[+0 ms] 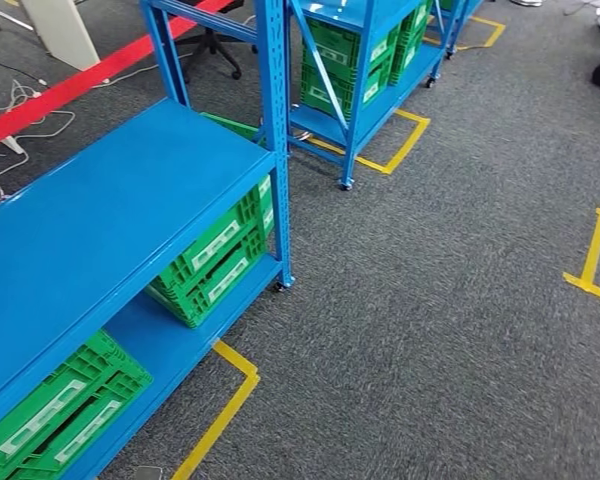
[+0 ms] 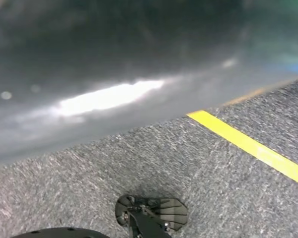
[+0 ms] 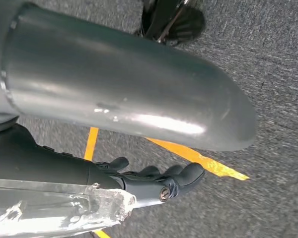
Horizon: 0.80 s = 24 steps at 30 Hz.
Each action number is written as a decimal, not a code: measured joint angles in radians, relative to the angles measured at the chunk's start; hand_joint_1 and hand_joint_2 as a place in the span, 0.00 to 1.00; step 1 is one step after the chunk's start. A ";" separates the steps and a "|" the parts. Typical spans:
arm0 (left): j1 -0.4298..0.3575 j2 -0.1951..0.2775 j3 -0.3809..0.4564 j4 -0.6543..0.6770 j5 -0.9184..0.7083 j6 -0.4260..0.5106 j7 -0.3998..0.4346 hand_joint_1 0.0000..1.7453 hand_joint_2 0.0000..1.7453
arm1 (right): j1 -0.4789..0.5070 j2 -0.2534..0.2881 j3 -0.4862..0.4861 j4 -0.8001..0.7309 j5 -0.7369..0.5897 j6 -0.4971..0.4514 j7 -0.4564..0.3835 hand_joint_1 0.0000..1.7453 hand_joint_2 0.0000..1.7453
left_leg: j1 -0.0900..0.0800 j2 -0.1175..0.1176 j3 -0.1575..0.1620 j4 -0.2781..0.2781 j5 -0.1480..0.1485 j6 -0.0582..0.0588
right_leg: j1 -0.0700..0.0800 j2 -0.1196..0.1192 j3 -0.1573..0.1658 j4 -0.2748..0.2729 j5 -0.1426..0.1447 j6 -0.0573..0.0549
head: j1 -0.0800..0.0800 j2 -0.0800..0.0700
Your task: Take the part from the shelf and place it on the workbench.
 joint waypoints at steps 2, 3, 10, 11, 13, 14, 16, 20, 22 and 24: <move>0.002 -0.001 0.000 0.000 -0.001 0.000 0.000 0.00 0.00 | 0.001 0.000 0.000 0.000 0.000 0.000 0.000 0.00 0.00 | 0.004 -0.031 0.011 0.001 -0.008 -0.006 | -0.004 0.004 -0.017 -0.017 0.052 0.005 | 0.000 0.000; 0.004 -0.001 0.000 0.000 -0.001 0.000 0.000 0.00 0.00 | 0.001 0.000 0.000 0.000 0.000 0.000 0.000 0.00 0.00 | 0.007 -0.045 0.018 0.001 -0.013 -0.012 | -0.008 0.012 0.001 -0.077 0.101 0.007 | 0.001 0.000; 0.005 0.000 0.000 0.000 -0.002 0.000 0.000 0.00 0.00 | 0.004 0.000 0.000 0.000 0.001 0.000 0.001 0.00 0.00 | 0.016 -0.094 0.018 0.015 -0.034 -0.056 | -0.014 0.058 0.082 -0.244 0.160 -0.020 | 0.002 0.000; 0.005 0.000 0.000 0.000 -0.003 0.000 0.000 0.00 0.00 | 0.004 0.000 0.000 0.000 0.001 0.000 0.000 0.00 0.00 | 0.015 -0.069 0.007 0.039 -0.047 -0.060 | -0.014 0.046 0.086 -0.246 0.158 -0.028 | -0.003 0.000; 0.001 0.000 0.000 0.000 -0.003 0.000 0.000 0.00 0.00 | 0.006 -0.001 0.000 0.000 0.001 -0.001 0.000 0.00 0.00 | 0.011 -0.008 -0.050 0.148 -0.093 -0.063 | -0.008 0.017 0.096 -0.248 0.150 -0.043 | -0.010 0.000; -0.001 0.000 0.000 0.000 -0.004 0.000 0.000 0.00 0.00 | 0.007 -0.001 0.000 0.000 0.001 -0.001 0.000 0.00 0.00 | 0.011 0.006 -0.090 0.218 -0.118 -0.063 | -0.004 0.000 0.100 -0.248 0.145 -0.048 | -0.012 0.000; 0.000 0.000 0.000 0.000 -0.006 0.000 0.000 0.00 0.00 | 0.007 -0.001 0.000 0.000 0.002 -0.001 0.000 0.00 0.00 | 0.010 0.015 -0.141 0.297 -0.123 -0.058 | 0.005 -0.028 0.112 -0.248 0.134 -0.054 | -0.013 0.000; 0.004 0.003 0.000 0.000 -0.007 0.000 0.000 0.00 0.00 | 0.007 0.001 0.000 0.000 0.003 -0.001 -0.002 0.00 0.00 | -0.018 0.071 -0.070 0.122 0.004 -0.010 | 0.021 -0.078 0.141 -0.250 0.106 -0.054 | -0.012 0.000; 0.000 0.005 0.000 -0.001 -0.008 -0.001 -0.001 0.00 0.00 | 0.006 0.002 0.000 0.001 0.004 -0.002 -0.002 0.00 0.00 | -0.033 0.106 -0.038 0.057 0.004 0.008 | 0.027 -0.104 0.146 -0.252 0.095 -0.048 | -0.010 0.000; 0.002 0.005 0.001 -0.001 -0.008 -0.001 -0.001 0.00 0.00 | 0.001 0.003 0.000 0.001 0.009 -0.003 -0.003 0.00 0.00 | -0.031 0.090 -0.028 0.035 -0.004 0.007 | 0.031 -0.127 0.158 -0.260 0.089 -0.042 | -0.011 0.000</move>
